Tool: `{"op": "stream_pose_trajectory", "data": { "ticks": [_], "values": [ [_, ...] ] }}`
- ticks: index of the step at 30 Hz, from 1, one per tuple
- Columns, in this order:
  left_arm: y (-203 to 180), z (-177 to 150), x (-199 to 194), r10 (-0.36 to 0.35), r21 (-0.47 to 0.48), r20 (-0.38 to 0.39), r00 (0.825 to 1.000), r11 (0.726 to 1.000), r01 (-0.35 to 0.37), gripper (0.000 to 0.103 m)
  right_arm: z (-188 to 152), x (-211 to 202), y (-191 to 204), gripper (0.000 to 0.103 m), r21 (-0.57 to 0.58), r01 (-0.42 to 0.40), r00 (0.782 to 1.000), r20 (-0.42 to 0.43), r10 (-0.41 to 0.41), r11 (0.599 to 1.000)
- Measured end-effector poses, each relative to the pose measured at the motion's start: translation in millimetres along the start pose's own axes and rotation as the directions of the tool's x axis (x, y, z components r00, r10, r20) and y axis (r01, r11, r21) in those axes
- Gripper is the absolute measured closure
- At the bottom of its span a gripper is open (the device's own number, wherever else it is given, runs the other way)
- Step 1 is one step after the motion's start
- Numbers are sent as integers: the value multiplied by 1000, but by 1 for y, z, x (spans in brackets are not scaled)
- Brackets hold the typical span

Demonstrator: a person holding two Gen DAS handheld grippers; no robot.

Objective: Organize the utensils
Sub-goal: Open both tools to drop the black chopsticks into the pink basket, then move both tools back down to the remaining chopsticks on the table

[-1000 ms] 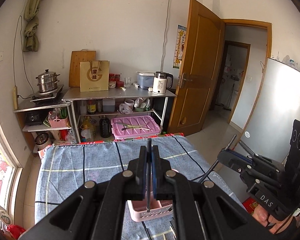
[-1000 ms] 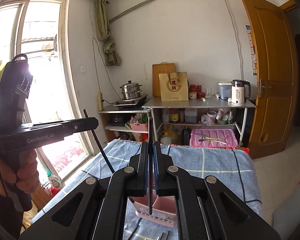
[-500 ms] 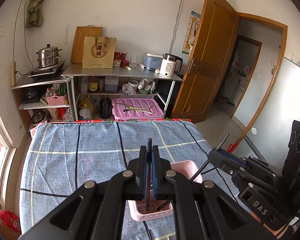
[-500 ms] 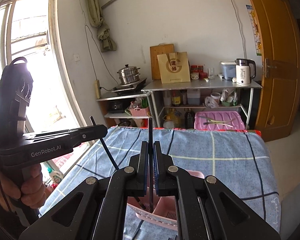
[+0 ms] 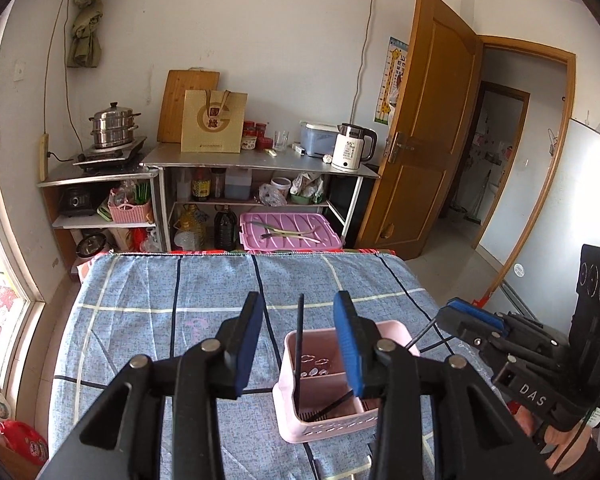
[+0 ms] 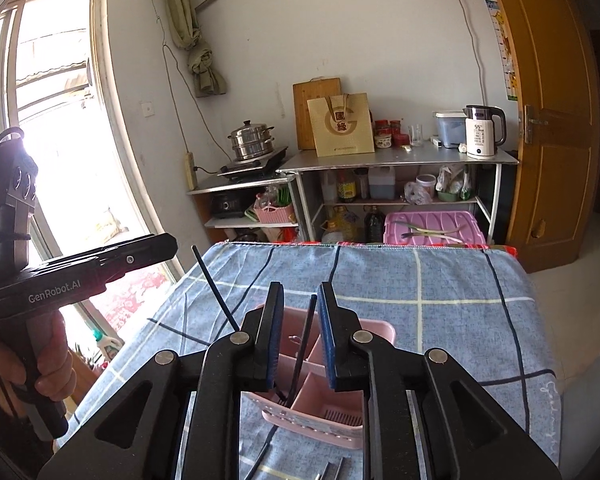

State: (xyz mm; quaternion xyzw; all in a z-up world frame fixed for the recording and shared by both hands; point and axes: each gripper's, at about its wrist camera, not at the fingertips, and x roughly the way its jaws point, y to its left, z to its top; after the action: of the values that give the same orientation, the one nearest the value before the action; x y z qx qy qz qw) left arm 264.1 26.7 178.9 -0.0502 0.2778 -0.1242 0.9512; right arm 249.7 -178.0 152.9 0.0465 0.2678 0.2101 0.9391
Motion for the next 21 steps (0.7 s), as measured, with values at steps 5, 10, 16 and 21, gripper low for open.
{"op": "stream_pose_trajectory", "data": {
  "ticks": [5, 10, 16, 21],
  "values": [
    [-3, -10, -30, 5, 20, 48, 999, 1000, -6, 64, -5, -28, 1, 77, -8, 7, 999, 42, -6, 1000],
    [-8, -30, -56, 5, 21, 77, 997, 1000, -6, 64, -18, -56, 4, 76, -20, 21, 997, 72, -20, 1000],
    [-20, -69, -73, -27, 33, 71, 997, 999, 24, 64, -48, -85, 4, 76, -6, 45, 996, 74, -45, 999],
    [-30, -108, -75, -53, 38, 41, 998, 998, 52, 64, -80, -98, 7, 76, -24, 92, 994, 56, -91, 995]
  ]
}}
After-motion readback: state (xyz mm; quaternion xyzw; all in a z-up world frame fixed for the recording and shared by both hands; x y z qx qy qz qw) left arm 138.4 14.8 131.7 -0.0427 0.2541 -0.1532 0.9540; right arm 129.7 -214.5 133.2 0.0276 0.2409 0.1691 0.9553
